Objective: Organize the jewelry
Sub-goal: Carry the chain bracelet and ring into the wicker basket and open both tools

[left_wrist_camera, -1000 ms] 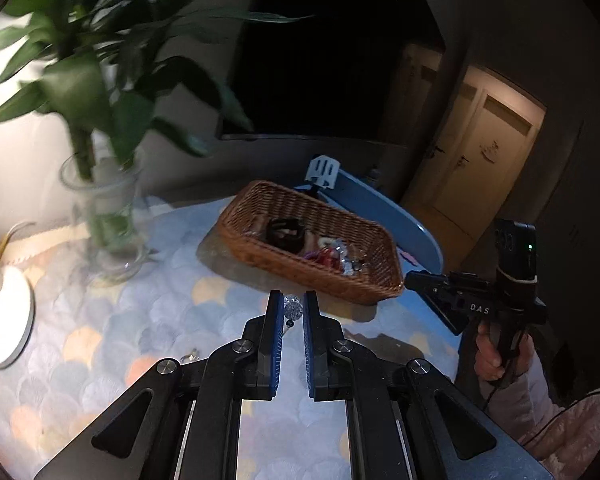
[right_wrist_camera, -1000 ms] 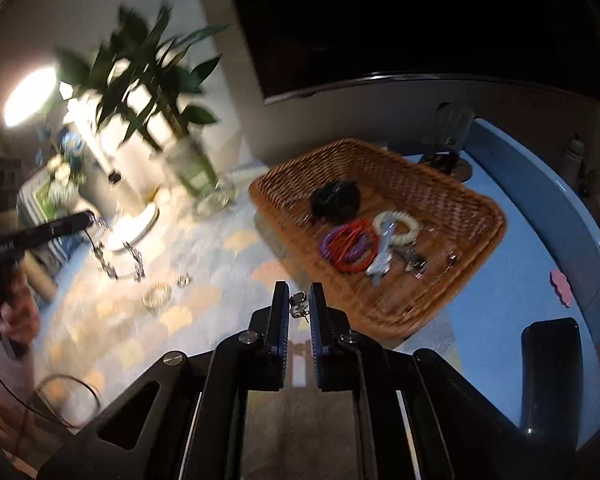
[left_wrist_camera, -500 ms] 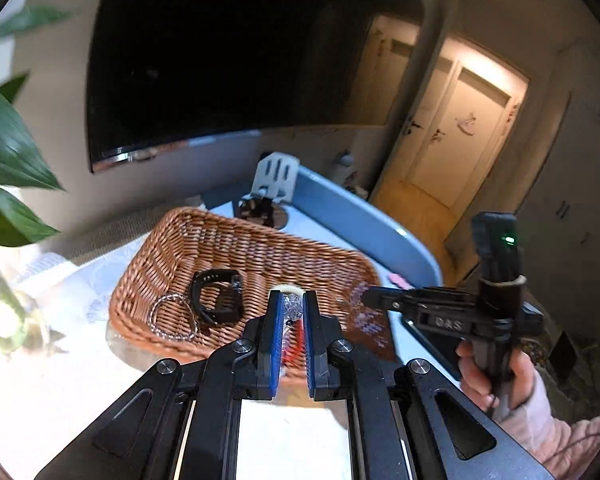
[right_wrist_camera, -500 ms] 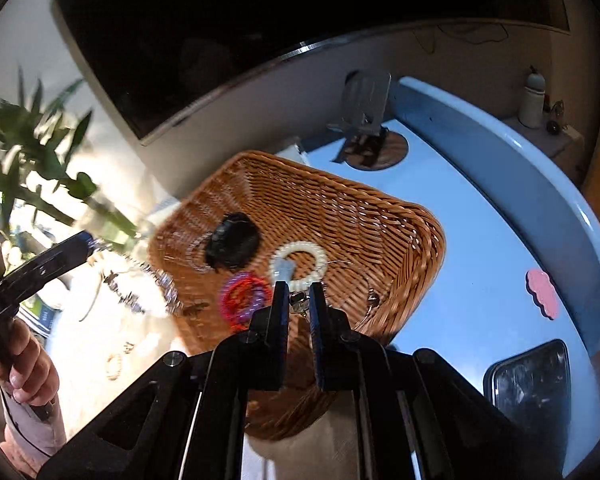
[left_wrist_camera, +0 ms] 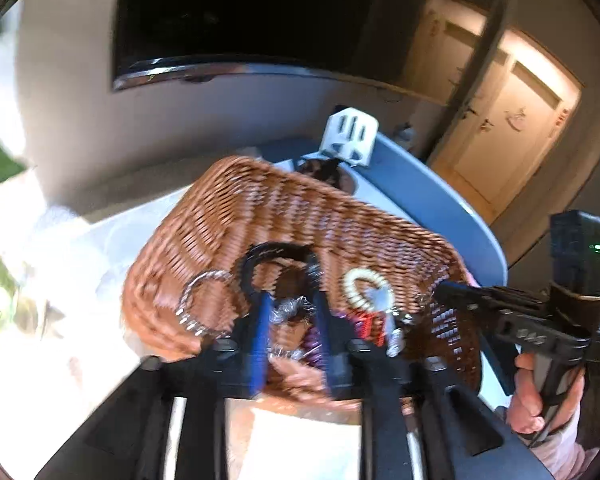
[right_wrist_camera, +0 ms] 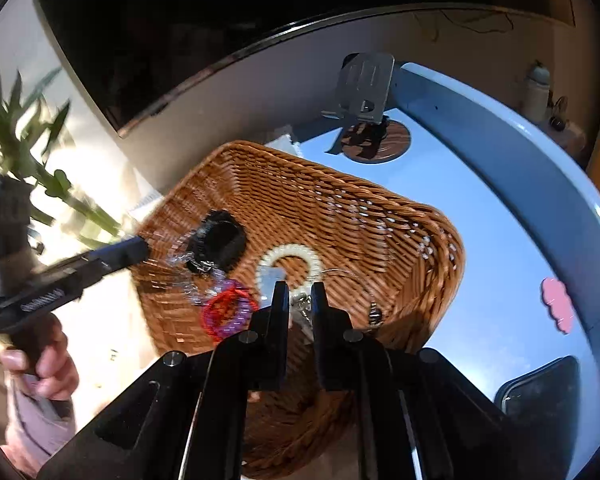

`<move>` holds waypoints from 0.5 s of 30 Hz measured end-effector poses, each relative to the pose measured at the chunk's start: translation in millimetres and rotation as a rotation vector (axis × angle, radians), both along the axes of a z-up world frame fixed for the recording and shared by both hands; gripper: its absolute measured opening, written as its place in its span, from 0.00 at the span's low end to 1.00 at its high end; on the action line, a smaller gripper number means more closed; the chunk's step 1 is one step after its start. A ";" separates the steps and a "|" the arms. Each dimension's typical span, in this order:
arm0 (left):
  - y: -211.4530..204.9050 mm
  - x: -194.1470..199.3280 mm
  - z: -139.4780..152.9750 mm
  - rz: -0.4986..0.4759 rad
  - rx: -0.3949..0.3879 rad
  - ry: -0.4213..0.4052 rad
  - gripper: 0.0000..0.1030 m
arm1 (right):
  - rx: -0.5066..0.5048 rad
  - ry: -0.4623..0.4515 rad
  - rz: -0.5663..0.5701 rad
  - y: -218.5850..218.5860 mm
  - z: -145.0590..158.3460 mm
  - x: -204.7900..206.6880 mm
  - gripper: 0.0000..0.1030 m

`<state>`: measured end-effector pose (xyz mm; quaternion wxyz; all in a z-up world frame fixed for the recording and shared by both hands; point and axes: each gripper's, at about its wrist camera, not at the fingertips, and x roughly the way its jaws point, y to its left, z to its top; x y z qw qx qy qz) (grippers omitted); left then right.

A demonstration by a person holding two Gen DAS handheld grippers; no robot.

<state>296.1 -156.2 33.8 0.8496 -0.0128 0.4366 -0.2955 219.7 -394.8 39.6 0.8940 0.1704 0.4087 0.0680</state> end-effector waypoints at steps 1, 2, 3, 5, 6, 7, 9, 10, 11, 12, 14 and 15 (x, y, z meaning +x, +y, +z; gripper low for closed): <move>5.5 -2.3 0.9 0.014 0.000 -0.010 0.38 | 0.016 -0.011 -0.005 -2.3 2.1 -3.3 0.15; 10.6 -5.5 2.5 0.018 -0.003 -0.019 0.38 | 0.018 -0.021 -0.013 -3.1 4.8 -6.5 0.16; 15.8 -10.1 4.7 0.014 -0.006 -0.022 0.39 | 0.015 -0.032 -0.022 -4.1 7.9 -10.6 0.18; 26.9 -23.2 11.0 0.006 -0.007 -0.031 0.39 | 0.017 -0.050 -0.030 -3.9 14.0 -18.1 0.23; 33.4 -31.3 14.6 0.005 -0.005 -0.040 0.39 | 0.023 -0.060 -0.029 -2.9 17.7 -22.9 0.25; 39.2 -38.9 18.1 0.005 -0.004 -0.048 0.39 | 0.029 -0.073 -0.025 -0.3 21.8 -28.2 0.27; 54.1 -56.0 26.7 0.009 -0.008 -0.063 0.40 | 0.036 -0.097 -0.008 6.8 29.5 -37.7 0.30; 63.7 -65.7 31.6 0.016 -0.012 -0.072 0.40 | 0.037 -0.108 0.006 13.9 32.8 -42.7 0.31; 73.9 -75.4 36.8 0.024 -0.013 -0.082 0.40 | 0.037 -0.117 0.022 21.9 35.6 -47.1 0.31; 84.4 -84.5 42.9 0.038 -0.011 -0.082 0.40 | 0.036 -0.123 0.035 28.2 37.9 -50.3 0.31; 107.3 -102.2 56.2 0.072 -0.017 -0.107 0.42 | 0.034 -0.135 0.071 47.0 41.3 -58.1 0.31; 120.1 -111.1 62.9 0.093 -0.022 -0.122 0.44 | 0.032 -0.142 0.091 57.8 42.8 -62.8 0.31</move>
